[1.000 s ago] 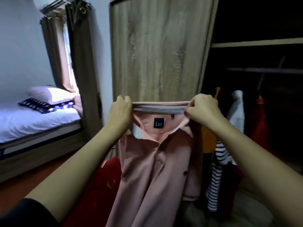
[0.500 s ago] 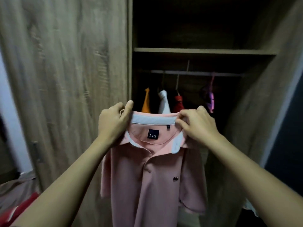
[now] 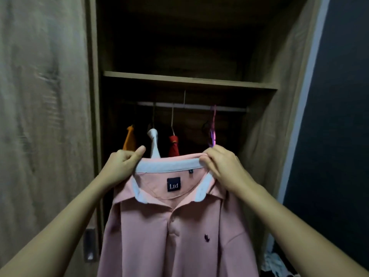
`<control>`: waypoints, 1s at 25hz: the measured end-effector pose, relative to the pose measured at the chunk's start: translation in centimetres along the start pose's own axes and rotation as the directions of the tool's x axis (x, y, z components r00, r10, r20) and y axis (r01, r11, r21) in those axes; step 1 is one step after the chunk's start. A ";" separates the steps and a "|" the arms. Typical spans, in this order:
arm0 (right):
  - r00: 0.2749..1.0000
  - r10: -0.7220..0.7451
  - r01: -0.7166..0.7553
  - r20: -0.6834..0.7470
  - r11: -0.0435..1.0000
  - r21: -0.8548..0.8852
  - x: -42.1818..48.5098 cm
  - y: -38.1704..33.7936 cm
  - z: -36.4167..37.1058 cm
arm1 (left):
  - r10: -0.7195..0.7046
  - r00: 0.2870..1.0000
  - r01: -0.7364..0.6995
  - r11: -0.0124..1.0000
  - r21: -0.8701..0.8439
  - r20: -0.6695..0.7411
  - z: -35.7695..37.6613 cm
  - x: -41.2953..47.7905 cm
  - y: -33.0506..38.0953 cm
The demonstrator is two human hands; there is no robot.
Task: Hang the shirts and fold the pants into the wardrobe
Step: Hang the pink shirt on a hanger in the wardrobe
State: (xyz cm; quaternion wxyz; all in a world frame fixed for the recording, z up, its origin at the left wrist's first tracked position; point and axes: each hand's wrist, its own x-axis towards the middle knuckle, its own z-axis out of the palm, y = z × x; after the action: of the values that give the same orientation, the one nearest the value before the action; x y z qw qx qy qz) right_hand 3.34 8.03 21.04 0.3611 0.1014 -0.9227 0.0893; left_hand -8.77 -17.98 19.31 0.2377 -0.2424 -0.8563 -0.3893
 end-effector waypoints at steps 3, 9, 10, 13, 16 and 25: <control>0.998 -0.040 0.041 0.050 0.999 -0.035 1.3 1.5 0.7 | -0.007 0.991 0.003 0.999 0.032 0.131 3.3 1.4 -0.1; 0.982 -0.025 0.047 0.189 0.993 -0.110 2.8 5.4 3.1 | -0.011 1.000 0.012 0.909 -0.416 0.005 12.0 9.7 7.6; 0.979 -0.025 0.051 0.203 0.991 -0.122 2.9 6.1 3.3 | 0.007 1.000 0.005 0.921 -0.390 0.029 14.1 11.6 8.6; 0.972 -0.027 0.066 0.234 0.985 -0.159 2.5 8.2 3.8 | -0.102 0.990 0.130 0.920 -0.369 0.094 19.4 16.4 10.7; 0.966 -0.025 0.071 0.257 0.983 -0.170 1.7 10.1 4.3 | -0.201 0.961 0.250 0.927 -0.281 0.191 23.2 19.1 12.0; 0.963 -0.049 0.079 0.265 0.991 -0.104 0.9 13.0 5.2 | -0.228 0.973 0.226 0.973 -0.045 -0.035 25.2 20.6 13.4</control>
State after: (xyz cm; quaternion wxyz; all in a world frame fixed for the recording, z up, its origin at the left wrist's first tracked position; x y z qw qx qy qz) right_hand -3.96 19.23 16.66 0.2441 0.1216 -0.9620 0.0106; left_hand -22.10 14.17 24.27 0.2038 -0.1396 -0.8654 -0.4360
